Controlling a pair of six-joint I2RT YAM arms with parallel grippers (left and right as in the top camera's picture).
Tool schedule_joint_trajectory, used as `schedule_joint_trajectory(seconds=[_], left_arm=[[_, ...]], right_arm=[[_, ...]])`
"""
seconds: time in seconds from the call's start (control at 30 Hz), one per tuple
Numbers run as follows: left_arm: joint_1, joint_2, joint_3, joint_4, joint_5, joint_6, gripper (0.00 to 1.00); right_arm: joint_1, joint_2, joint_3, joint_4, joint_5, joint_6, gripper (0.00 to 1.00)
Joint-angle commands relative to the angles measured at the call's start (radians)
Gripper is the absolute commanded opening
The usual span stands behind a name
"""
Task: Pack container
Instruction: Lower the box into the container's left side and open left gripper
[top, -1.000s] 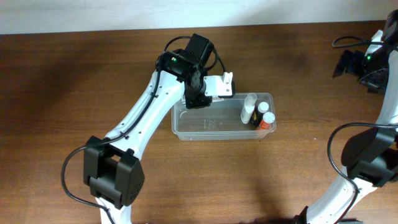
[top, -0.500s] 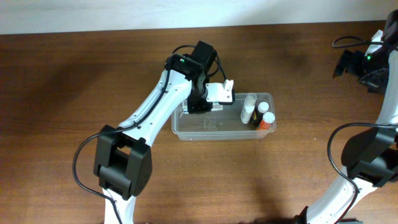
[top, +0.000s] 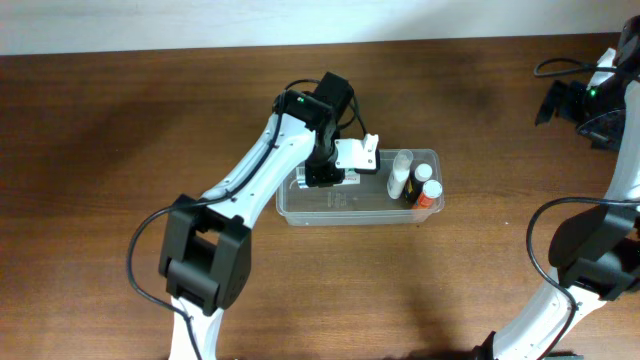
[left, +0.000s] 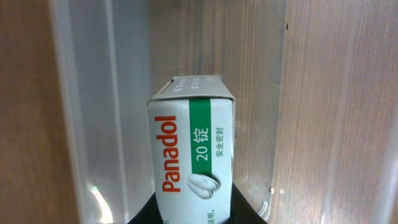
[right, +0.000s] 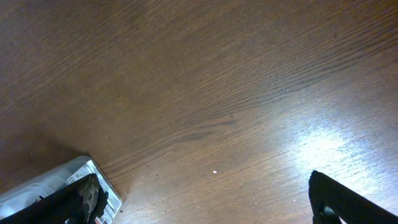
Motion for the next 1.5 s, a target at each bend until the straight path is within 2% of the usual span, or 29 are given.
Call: schedule_joint_trajectory(seconds=[0.0, 0.13, 0.23, 1.27, 1.47], left_arm=[[-0.002, 0.048, 0.013, -0.002, 0.031, 0.019, 0.16], [-0.002, 0.052, 0.013, -0.002, 0.031, 0.019, 0.17], [-0.002, 0.051, 0.012, -0.005, 0.031, 0.019, 0.21], [-0.002, 0.117, 0.012, -0.006, 0.049, 0.012, 0.22], [-0.002, 0.117, 0.012, -0.005, 0.03, 0.012, 0.28]], right_arm=[[0.002, -0.017, 0.017, 0.001, -0.002, 0.012, 0.99], [0.002, -0.017, 0.017, 0.001, -0.002, 0.012, 0.98], [0.002, -0.017, 0.017, 0.001, -0.002, 0.012, 0.98], [0.002, -0.017, 0.017, 0.001, -0.002, 0.012, 0.98], [0.002, -0.017, 0.017, 0.001, -0.002, 0.012, 0.98]])
